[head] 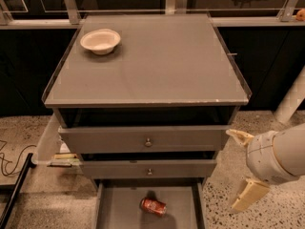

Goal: Pick coke can from bottom drawer and place on counter

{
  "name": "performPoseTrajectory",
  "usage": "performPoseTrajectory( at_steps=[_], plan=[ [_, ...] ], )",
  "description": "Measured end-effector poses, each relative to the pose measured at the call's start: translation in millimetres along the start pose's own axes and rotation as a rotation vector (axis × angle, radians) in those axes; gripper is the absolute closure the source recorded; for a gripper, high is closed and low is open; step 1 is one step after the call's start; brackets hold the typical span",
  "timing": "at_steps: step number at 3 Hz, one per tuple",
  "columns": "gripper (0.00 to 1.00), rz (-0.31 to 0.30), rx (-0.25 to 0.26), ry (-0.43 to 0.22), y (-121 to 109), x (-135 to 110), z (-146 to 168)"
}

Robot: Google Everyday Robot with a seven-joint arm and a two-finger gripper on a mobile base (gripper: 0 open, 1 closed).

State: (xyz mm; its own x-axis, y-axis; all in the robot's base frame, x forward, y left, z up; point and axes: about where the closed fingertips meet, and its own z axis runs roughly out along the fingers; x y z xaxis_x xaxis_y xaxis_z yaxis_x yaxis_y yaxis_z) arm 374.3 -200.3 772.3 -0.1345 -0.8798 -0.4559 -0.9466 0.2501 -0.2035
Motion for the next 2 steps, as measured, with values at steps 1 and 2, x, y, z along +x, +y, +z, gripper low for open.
performPoseTrajectory(
  at_steps=[1,2],
  plan=[
    [0.0,0.044,-0.053,-0.023,12,8,26],
    [0.0,0.094,-0.123,-0.035,28,28,86]
  ],
)
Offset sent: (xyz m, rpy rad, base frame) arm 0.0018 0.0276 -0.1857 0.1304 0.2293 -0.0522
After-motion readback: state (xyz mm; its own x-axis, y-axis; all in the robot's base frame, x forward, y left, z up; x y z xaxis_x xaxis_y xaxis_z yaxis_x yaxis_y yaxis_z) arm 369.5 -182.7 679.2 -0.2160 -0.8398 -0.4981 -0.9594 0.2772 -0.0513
